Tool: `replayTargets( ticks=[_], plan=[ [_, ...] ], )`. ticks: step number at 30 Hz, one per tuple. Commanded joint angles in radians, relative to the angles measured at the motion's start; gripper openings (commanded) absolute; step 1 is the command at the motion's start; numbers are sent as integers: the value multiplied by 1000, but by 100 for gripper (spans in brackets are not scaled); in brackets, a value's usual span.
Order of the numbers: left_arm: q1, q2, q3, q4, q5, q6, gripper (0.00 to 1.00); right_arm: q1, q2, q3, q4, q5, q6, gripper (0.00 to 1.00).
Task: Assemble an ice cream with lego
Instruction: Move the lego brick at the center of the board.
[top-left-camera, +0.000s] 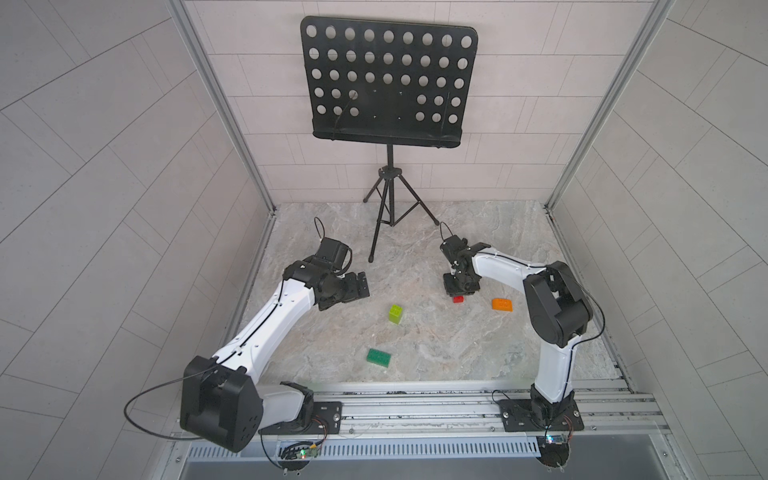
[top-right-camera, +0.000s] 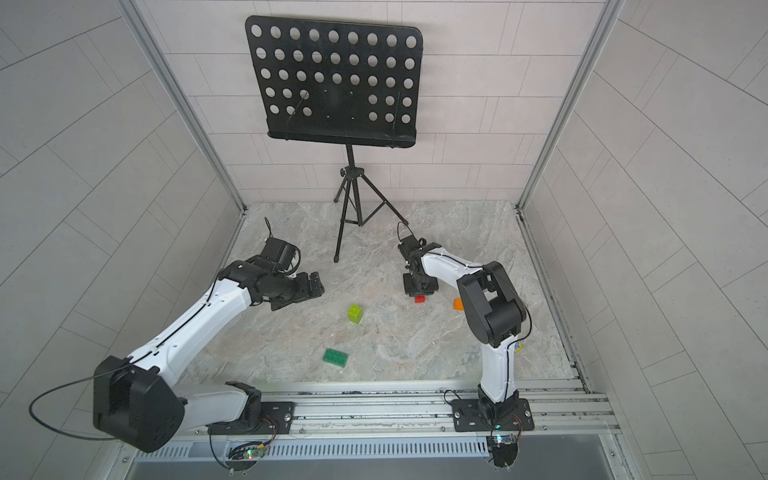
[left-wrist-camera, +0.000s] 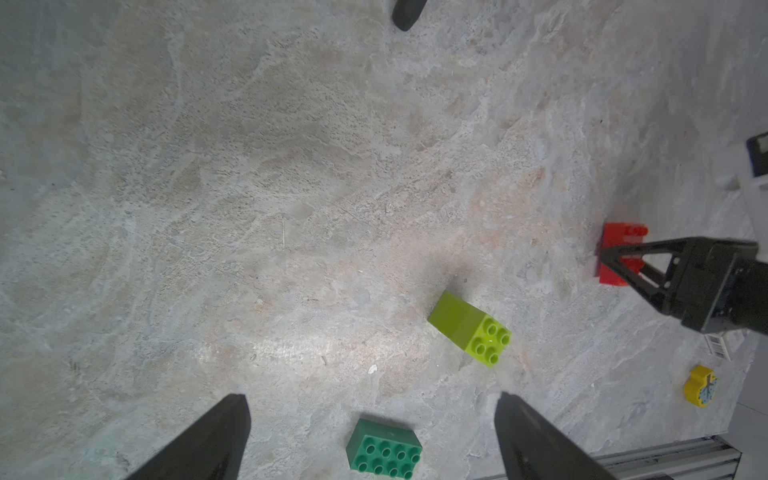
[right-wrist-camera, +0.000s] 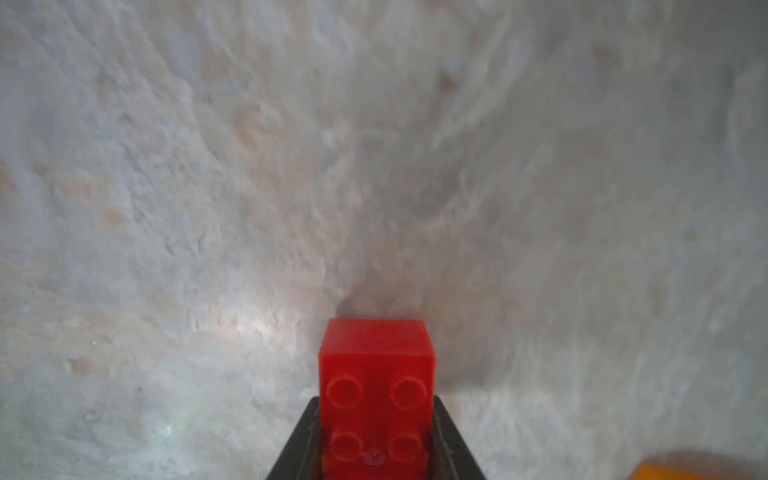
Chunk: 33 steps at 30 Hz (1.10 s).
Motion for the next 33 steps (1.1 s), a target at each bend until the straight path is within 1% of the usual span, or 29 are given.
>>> replayTargets(
  ticks=[1, 4, 6, 9, 10, 11, 12, 13, 16, 17, 21, 24, 27, 29, 30, 33],
  plan=[
    [-3, -33, -14, -5, 5, -5, 100, 61, -43, -53, 18, 33, 281, 19],
    [-9, -39, -15, -4, 6, -2, 100, 136, -24, -38, -5, 114, 392, 22],
    [-11, -41, -15, -5, 10, 3, 100, 171, -15, -29, -1, 139, 450, 27],
    [-14, -44, -15, -5, 14, 11, 100, 175, 10, -51, 81, 65, 519, 31],
    [-15, -45, -14, -5, 16, 12, 100, 170, 25, -51, 100, 40, 535, 36],
    [-16, -46, -15, -5, 16, 15, 100, 169, 36, -46, 108, 26, 542, 43],
    [-18, -47, -15, -5, 15, 19, 100, 167, 47, -39, 113, 18, 542, 59],
    [-21, -50, -15, -5, 12, 22, 100, 167, 54, -29, 113, 17, 536, 70],
    [-22, -53, -17, -5, 4, 26, 100, 168, 39, -32, 154, 19, 517, 86],
    [-22, -53, -16, -3, 3, 30, 100, 168, 22, -46, 177, 22, 517, 99],
    [-27, -42, -16, 1, 3, 48, 100, 155, -62, -101, 250, 34, 495, 100],
    [-67, -23, -2, -9, -50, 72, 99, 107, -154, -152, 298, 26, 450, 100],
    [-180, 19, 57, -45, -190, 73, 98, 17, -301, -258, 413, -33, 370, 100],
    [-256, 79, 120, -71, -220, 46, 96, -66, -402, -356, 518, -82, 315, 100],
    [-295, 114, 156, -86, -242, 29, 95, -99, -442, -389, 541, -87, 295, 100],
    [-444, 255, 301, -126, -340, -38, 95, -193, -508, -464, 553, -80, 252, 79]
  ],
)
